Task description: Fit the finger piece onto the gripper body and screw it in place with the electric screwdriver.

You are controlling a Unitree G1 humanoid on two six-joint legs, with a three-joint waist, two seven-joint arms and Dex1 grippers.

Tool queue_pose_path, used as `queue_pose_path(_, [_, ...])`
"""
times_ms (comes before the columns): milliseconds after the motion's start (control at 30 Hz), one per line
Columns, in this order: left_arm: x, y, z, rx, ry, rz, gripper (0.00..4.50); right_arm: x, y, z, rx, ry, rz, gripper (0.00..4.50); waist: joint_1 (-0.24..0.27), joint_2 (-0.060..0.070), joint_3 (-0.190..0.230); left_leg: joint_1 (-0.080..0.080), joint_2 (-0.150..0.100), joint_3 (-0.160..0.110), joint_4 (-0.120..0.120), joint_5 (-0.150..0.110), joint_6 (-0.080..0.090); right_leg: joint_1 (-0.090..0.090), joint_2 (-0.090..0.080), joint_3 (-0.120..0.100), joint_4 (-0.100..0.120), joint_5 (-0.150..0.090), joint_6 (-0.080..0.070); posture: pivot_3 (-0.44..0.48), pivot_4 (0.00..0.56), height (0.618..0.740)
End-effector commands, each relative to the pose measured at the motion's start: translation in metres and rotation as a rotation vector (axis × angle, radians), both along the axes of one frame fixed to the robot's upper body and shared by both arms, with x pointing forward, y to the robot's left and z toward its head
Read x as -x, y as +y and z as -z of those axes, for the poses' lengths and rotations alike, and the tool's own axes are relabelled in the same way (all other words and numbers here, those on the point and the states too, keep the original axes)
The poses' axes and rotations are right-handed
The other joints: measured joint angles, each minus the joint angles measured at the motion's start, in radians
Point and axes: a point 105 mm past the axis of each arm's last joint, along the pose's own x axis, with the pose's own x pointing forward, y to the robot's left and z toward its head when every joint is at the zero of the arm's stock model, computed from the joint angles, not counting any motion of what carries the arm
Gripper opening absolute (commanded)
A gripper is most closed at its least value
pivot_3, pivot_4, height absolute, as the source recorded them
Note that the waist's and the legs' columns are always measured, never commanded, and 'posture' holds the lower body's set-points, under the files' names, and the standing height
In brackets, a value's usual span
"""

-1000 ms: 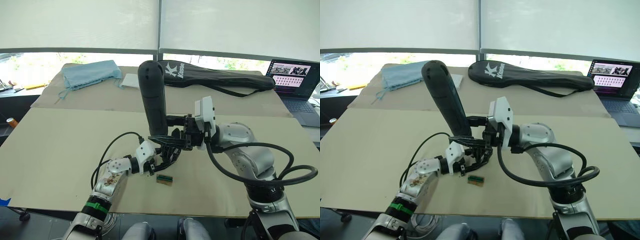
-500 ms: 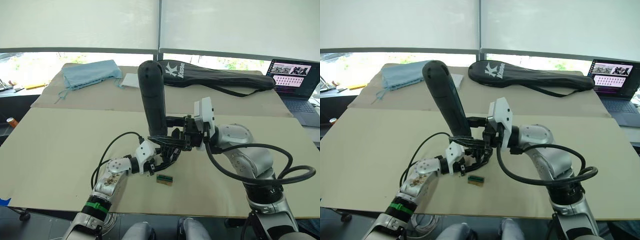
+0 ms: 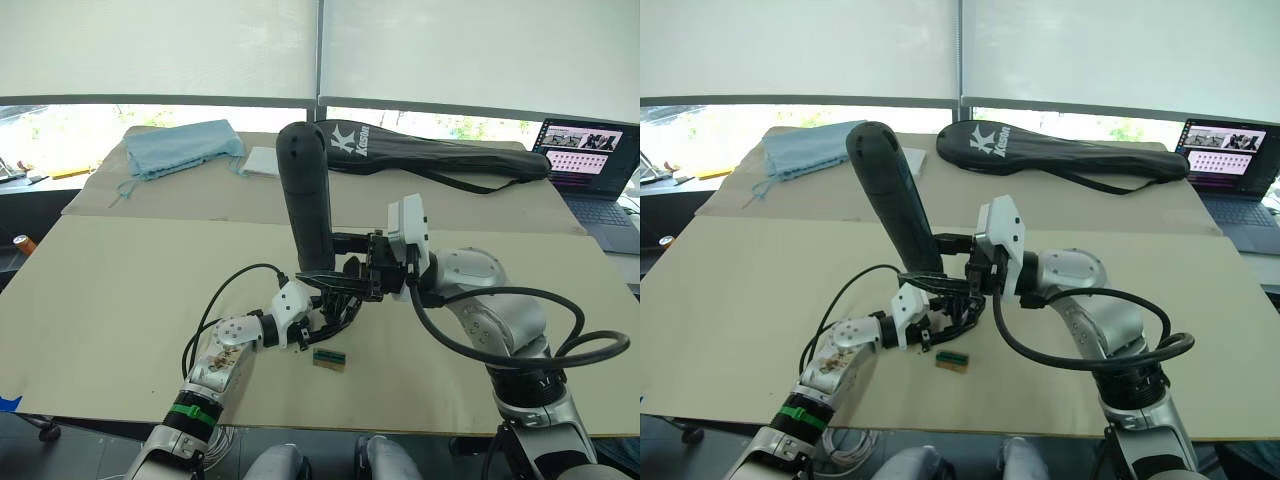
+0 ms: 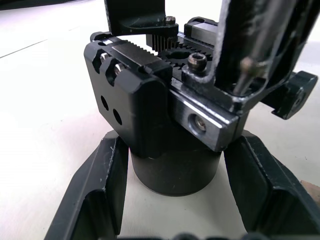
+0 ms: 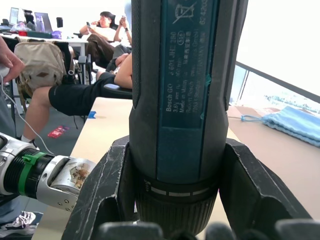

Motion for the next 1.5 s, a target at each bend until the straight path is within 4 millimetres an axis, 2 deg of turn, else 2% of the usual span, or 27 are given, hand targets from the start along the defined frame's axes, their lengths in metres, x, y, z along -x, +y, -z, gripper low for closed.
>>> queue_pose_path(33, [0.015,0.004,0.04,-0.092,0.165,0.006,2.27,-0.004,-0.002,0.0,-0.004,0.005,0.034,1.92,0.0,0.0,0.0,0.0,0.0,0.0,0.0,0.0,0.0,0.0,0.0,0.0,0.0,0.0,0.0,0.0,0.15,0.74])
queue_pose_path(267, [0.015,0.004,0.04,-0.093,0.167,0.008,2.27,-0.009,-0.007,0.01,0.027,0.063,0.08,1.92,0.001,0.0,0.0,0.0,0.0,0.0,0.0,0.0,0.0,0.0,0.0,0.0,0.0,0.0,0.0,0.0,0.15,0.74])
queue_pose_path(700, [0.014,0.005,0.04,-0.1,0.164,0.009,2.27,0.004,-0.003,0.017,0.023,0.107,0.021,1.92,0.002,0.0,0.0,0.0,0.0,0.0,-0.001,-0.001,0.001,0.0,0.0,0.001,0.0,0.0,0.0,0.0,0.15,0.74])
queue_pose_path(1067, [0.015,0.007,0.039,-0.102,0.165,0.004,2.27,-0.001,-0.002,0.031,0.049,0.097,0.054,1.92,0.001,0.0,0.0,0.0,0.0,0.0,-0.001,-0.001,0.001,0.0,0.0,0.001,0.0,0.0,0.0,0.0,0.15,0.74])
queue_pose_path(1500, [0.016,0.007,0.039,-0.101,0.169,0.002,2.27,-0.013,-0.005,0.038,0.05,0.099,0.119,1.92,-0.004,0.001,-0.001,0.002,0.0,0.0,-0.001,-0.001,0.001,0.001,0.0,0.001,0.0,-0.001,0.0,0.0,0.15,0.74])
